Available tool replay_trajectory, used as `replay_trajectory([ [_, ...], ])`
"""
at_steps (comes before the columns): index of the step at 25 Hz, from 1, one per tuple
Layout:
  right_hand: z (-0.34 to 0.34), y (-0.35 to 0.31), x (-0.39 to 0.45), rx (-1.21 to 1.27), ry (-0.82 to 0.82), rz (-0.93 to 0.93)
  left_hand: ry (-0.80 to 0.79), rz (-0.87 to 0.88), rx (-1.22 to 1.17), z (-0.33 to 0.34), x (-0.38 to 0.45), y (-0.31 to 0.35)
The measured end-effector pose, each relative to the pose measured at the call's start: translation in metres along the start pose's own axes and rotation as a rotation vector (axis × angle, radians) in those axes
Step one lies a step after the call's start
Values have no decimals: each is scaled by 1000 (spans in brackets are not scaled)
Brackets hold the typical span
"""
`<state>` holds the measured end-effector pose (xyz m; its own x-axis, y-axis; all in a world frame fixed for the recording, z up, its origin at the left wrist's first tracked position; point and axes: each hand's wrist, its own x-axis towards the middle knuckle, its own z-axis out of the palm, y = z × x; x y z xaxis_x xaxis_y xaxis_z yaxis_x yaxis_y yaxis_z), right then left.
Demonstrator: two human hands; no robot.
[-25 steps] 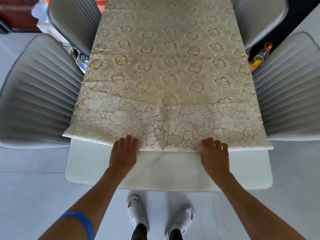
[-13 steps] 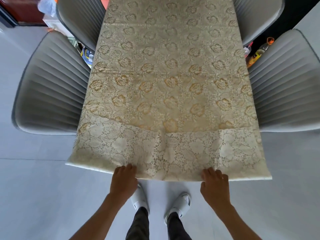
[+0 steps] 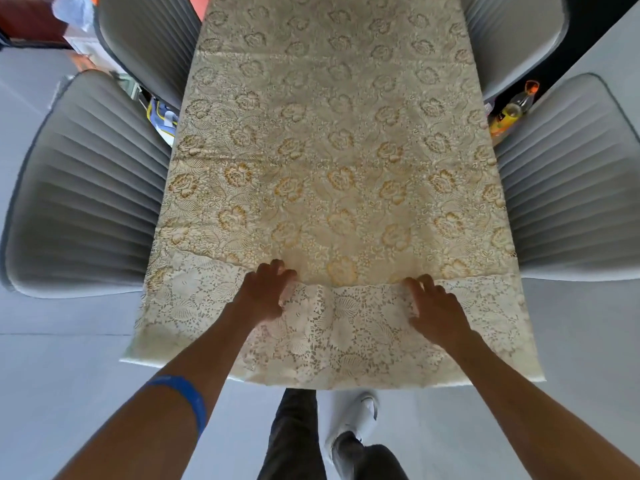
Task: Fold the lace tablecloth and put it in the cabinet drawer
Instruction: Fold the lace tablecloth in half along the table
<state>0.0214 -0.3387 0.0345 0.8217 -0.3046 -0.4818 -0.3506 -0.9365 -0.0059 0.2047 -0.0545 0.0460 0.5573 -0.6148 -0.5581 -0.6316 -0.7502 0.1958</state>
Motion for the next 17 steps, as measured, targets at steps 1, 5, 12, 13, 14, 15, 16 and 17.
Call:
replay_trajectory([
  [1,0,-1,1,-48,-3,-11,37,23,61,-2,5,-4],
  [5,-9,6,7,-183,41,-70,13,27,68,-3,9,-11],
  [12,-37,41,40,-56,-387,-42,-104,25,-12,-23,6,-48],
  [13,-45,48,44,-66,-426,-27,-152,3,-58,-31,6,-57],
  [14,-52,53,49,-93,-428,-24,-195,-21,-74,-41,6,-65],
  [15,-60,58,56,-131,-420,-11,-233,-43,-81,-51,8,-72],
  [16,-70,64,66,-155,-399,10,-248,-54,-75,-62,13,-80],
  [17,-82,66,78,-165,-352,25,-235,-58,-51,-73,21,-85],
])
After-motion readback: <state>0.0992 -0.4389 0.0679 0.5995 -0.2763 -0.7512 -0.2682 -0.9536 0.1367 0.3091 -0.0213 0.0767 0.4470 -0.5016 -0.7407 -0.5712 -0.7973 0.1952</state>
